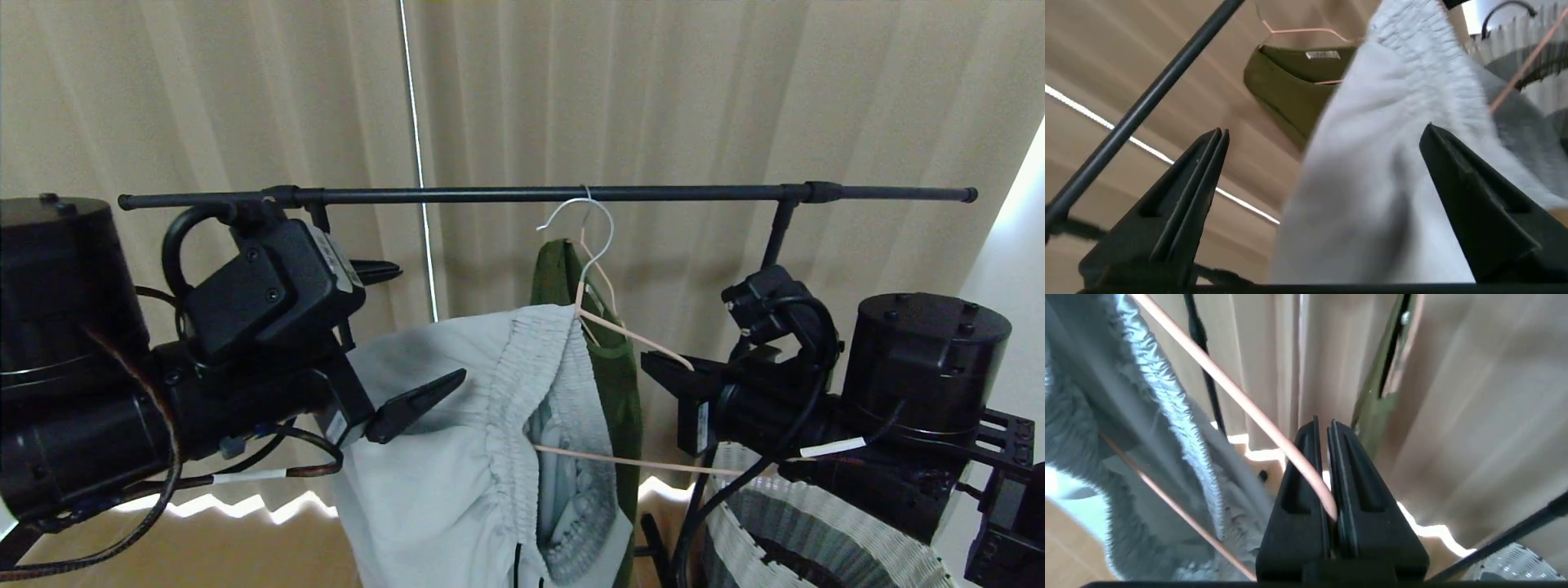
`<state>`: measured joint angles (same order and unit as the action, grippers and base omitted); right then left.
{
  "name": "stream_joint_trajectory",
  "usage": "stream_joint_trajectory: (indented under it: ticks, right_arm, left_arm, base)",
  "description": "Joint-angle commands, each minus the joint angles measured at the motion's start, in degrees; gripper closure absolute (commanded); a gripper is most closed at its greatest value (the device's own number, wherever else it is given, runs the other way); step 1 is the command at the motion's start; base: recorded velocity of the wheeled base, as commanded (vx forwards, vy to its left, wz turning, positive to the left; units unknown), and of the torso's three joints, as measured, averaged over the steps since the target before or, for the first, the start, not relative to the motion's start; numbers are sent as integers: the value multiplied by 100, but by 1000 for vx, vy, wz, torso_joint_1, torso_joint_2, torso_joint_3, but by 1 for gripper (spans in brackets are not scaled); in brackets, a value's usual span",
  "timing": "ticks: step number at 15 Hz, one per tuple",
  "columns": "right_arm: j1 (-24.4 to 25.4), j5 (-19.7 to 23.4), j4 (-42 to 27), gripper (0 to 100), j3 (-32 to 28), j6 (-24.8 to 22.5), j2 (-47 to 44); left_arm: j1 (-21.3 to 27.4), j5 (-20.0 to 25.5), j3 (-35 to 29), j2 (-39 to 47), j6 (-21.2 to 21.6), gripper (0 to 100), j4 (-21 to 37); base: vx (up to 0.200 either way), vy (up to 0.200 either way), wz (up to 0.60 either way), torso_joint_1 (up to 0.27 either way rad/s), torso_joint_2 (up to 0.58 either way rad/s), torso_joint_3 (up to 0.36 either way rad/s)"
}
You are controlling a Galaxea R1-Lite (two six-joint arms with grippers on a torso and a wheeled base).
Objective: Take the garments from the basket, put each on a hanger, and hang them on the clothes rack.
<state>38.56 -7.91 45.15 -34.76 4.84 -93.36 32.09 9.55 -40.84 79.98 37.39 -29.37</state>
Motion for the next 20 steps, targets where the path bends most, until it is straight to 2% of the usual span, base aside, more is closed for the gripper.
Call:
stream_joint_trajectory:
  ticks: [1, 3, 7, 8, 12, 13, 20]
  right_arm:
    - [64, 27, 108, 100, 13, -1, -86]
    - [143, 167, 283, 100, 39, -1, -69]
    - [152, 448, 486, 100, 250, -378, -69]
    - [170, 642, 626, 100, 294, -475, -78]
    - [187, 826, 714, 100, 347, -475, -69]
    - [187, 844, 714, 100, 347, -475, -69]
    - [187, 844, 714, 100, 347, -475, -51]
  left_arm:
    - [-18, -5, -91, 474, 32, 0, -8]
    - [-62, -14, -117, 624, 32, 0, -25]
    - [-53, -14, -232, 773, 32, 0, -34]
    - [-45, -14, -223, 791, 32, 0, -43]
    - [-53, 3, -196, 791, 32, 0, -43]
    - [-45, 3, -188, 791, 32, 100, -43]
    - [-53, 12, -47, 756, 32, 100, -52]
  base:
    - [0, 0, 0, 0, 0, 0]
    - [0, 0, 0, 0, 0, 0]
    - [0, 0, 0, 0, 0, 0]
    - [0, 0, 0, 0, 0, 0]
    - [0, 0, 0, 0, 0, 0]
    - [0, 0, 0, 0, 0, 0]
    - [0, 0, 0, 0, 0, 0]
